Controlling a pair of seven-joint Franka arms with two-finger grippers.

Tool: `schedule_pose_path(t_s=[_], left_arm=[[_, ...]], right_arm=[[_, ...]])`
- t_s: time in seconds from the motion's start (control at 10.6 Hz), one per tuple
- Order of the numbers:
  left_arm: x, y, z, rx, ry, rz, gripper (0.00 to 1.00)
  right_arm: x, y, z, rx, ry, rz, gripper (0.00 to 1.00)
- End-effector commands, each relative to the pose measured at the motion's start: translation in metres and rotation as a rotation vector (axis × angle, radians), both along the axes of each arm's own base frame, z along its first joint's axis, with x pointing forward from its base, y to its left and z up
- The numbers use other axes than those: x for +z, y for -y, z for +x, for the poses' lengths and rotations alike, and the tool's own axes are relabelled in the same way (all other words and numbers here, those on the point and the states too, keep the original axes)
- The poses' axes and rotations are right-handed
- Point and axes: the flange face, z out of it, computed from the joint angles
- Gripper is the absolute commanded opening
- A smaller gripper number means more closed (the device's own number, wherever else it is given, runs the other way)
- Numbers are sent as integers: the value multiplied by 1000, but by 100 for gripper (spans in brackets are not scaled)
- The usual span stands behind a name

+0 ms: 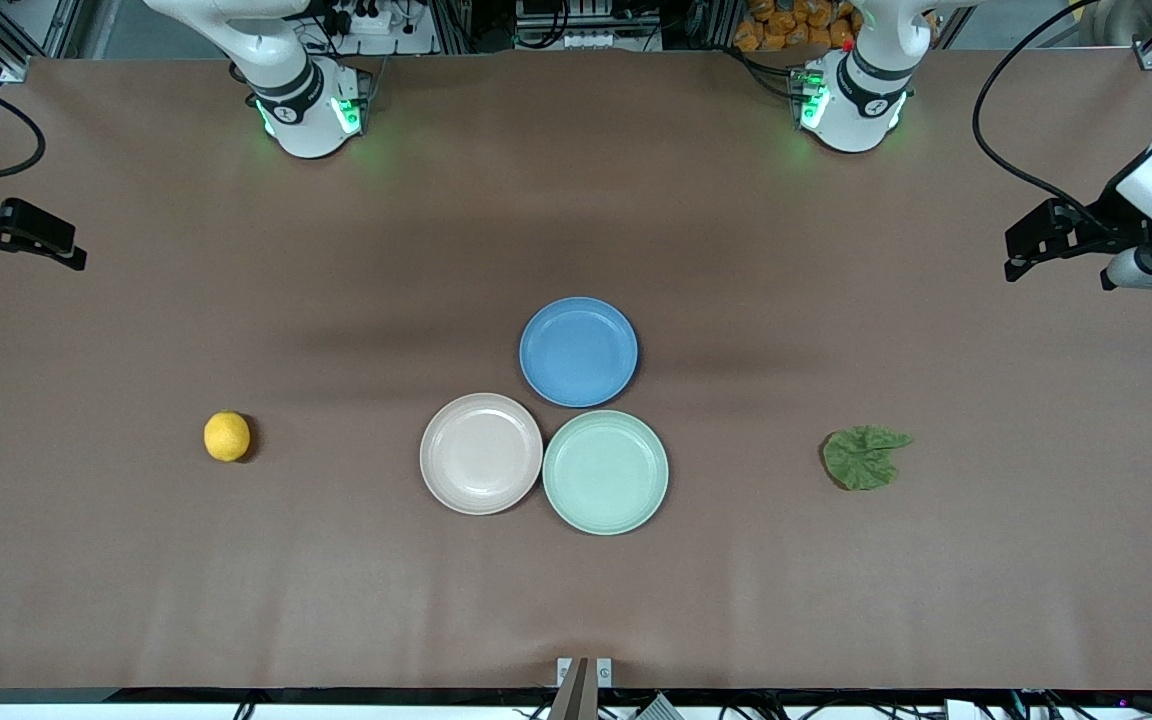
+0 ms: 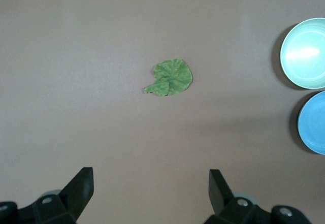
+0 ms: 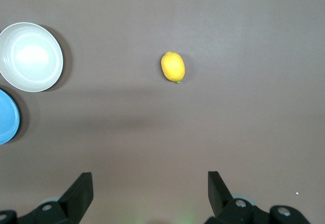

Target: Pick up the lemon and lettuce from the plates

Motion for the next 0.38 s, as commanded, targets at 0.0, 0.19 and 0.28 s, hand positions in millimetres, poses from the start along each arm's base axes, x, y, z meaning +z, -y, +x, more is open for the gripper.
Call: schedule_pose_path(t_s=[0.0,0.19,0.28], left_arm=[[4,-2,4,55,9,-25,100],[4,-4,4,67,9,-23,100],[3,-4,4,72,8,-23,100]], right_arm=[[7,2,-12,-19,13,-18,100],[7,2,-13,-19,14,-18,100],[5,1,-11,-17,10,-18,100]])
